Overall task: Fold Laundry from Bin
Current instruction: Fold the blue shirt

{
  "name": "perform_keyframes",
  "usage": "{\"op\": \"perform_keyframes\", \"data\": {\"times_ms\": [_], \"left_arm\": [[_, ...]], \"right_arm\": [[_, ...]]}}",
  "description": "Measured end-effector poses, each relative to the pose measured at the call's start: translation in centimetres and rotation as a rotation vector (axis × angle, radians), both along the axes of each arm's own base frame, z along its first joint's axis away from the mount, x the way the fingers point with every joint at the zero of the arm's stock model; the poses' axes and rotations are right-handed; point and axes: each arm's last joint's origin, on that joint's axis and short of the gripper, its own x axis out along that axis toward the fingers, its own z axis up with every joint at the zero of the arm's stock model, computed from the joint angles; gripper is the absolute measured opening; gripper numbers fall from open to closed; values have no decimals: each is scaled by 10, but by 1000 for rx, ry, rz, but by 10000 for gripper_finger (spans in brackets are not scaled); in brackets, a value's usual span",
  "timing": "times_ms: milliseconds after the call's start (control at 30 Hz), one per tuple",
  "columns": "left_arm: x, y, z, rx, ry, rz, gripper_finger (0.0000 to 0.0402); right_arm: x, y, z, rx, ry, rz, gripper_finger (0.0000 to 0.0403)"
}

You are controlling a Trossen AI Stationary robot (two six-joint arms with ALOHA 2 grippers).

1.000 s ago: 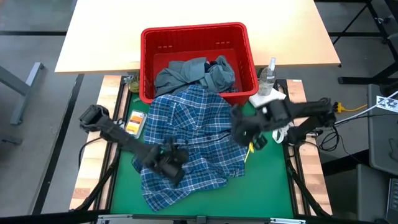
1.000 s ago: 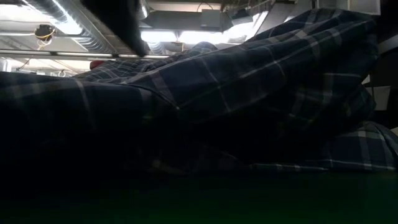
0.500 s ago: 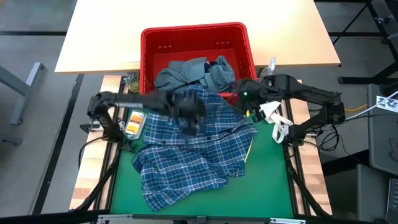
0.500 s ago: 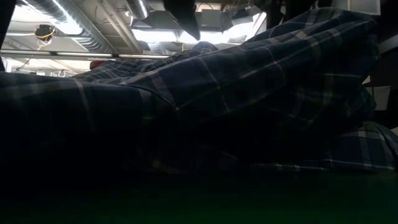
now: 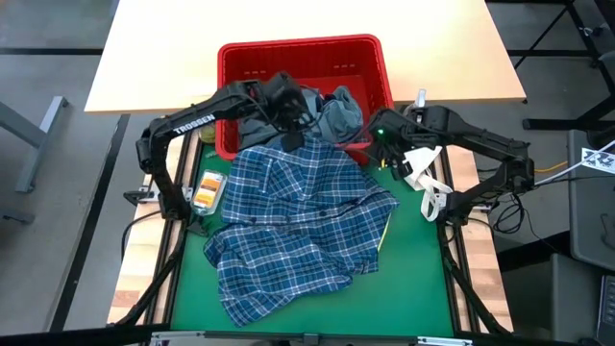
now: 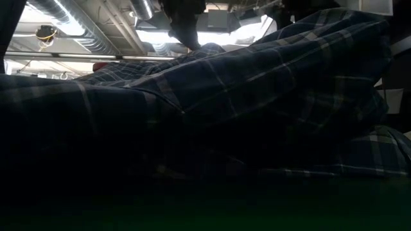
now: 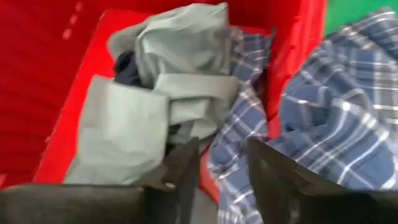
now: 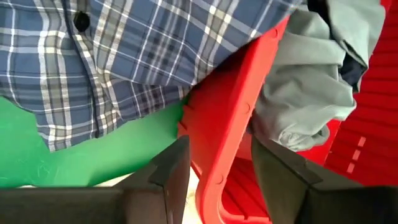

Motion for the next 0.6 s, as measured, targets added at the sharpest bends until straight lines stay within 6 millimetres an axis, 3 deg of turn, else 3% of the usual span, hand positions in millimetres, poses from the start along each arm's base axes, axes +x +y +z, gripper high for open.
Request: {"op": "perform_keyframes", "data": {"times_ms": [267,600], "left_arm": [[4,-5,-2,-61,-25,-197,128],[18,-8,-15,-110,-20,-283,128]], "right_arm": [[1,2,0,52,-15,37,170],[2,2,0,59,-33,42,170]]}}
